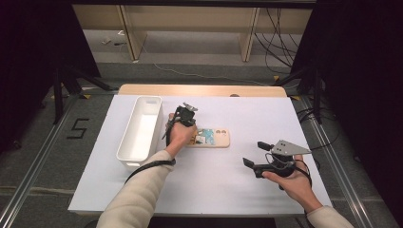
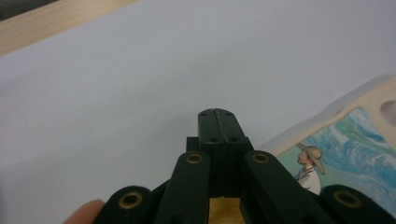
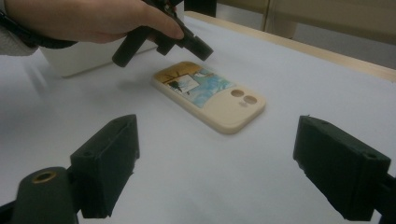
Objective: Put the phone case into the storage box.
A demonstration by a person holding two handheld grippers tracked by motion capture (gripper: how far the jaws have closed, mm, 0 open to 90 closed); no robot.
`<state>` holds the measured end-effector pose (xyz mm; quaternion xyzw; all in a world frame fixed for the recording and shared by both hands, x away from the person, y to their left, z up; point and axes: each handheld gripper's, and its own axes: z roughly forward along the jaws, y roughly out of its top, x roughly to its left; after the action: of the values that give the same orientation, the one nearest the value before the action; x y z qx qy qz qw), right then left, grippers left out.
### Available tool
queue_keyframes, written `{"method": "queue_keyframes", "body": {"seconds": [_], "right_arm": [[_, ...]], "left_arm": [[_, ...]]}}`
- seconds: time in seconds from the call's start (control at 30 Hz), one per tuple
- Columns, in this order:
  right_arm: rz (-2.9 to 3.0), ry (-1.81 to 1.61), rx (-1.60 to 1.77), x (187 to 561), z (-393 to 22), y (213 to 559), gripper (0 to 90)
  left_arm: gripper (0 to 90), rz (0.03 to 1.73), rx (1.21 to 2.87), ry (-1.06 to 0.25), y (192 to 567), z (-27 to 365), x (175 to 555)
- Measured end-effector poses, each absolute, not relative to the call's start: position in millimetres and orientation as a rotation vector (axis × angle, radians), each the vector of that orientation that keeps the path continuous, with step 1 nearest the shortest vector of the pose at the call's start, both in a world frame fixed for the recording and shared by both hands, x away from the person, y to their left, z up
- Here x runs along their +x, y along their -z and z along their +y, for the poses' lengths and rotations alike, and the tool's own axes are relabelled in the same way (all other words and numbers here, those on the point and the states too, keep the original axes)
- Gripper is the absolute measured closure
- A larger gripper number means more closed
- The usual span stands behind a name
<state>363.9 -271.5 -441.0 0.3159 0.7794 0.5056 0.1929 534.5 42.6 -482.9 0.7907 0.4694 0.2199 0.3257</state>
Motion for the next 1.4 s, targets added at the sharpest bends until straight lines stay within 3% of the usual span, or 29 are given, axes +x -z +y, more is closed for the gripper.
{"method": "queue_keyframes", "body": {"seconds": [0.43, 1.4], "right_arm": [[2.189, -1.412, 0.889, 364, -271, 441, 15.4], [2.19, -1.403, 0.888, 364, -271, 441, 15.5]], "left_arm": [[90.0, 1.244, 2.126, -0.55, 485, 41, 526], [90.0, 1.114, 2.236, -0.476, 483, 51, 448]]}}
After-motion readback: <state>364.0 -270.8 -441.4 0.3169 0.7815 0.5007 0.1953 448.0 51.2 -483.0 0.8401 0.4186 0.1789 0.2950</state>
